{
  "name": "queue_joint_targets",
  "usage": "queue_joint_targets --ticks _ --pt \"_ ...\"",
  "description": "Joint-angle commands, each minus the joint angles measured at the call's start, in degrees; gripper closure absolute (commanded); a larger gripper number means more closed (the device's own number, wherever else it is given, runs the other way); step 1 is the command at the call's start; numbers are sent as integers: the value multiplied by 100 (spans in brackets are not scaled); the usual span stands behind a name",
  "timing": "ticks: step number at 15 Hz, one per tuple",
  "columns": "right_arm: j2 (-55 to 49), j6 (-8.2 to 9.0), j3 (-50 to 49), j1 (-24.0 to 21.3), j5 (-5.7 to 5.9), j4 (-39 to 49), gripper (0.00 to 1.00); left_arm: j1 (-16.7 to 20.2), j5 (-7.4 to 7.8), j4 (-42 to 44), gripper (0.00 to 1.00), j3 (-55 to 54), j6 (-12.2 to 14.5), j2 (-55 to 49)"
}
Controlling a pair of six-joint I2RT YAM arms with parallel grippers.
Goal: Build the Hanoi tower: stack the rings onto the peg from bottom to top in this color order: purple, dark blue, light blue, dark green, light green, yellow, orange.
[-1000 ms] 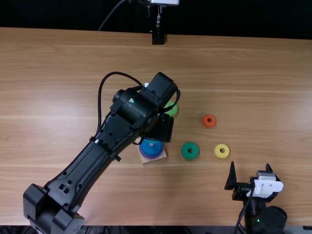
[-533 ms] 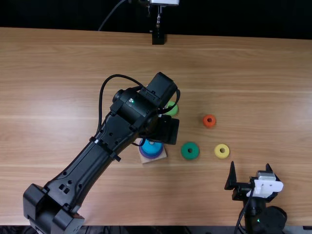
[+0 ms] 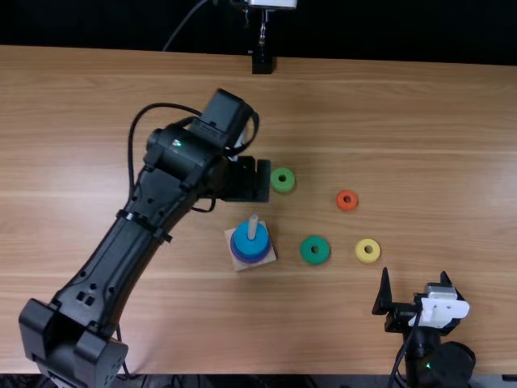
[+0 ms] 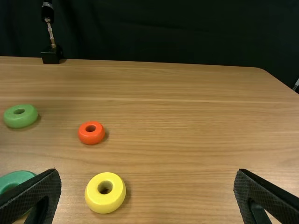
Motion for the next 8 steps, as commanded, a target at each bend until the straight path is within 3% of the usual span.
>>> queue_joint_targets --ticks 1,5,7,8 --pt "-73 7 -361 -43 82 -379 0 266 45 101 0 -41 501 -367" --pt "-73 7 -361 -43 82 -379 0 1224 34 554 0 -419 1387 -895" --pt "-73 7 -361 -34 82 -379 0 1611 24 1609 0 -1413 1714 -1387" --pt "-73 7 -361 -43 82 -379 0 1786 13 2242 0 -1896 1735 -1695"
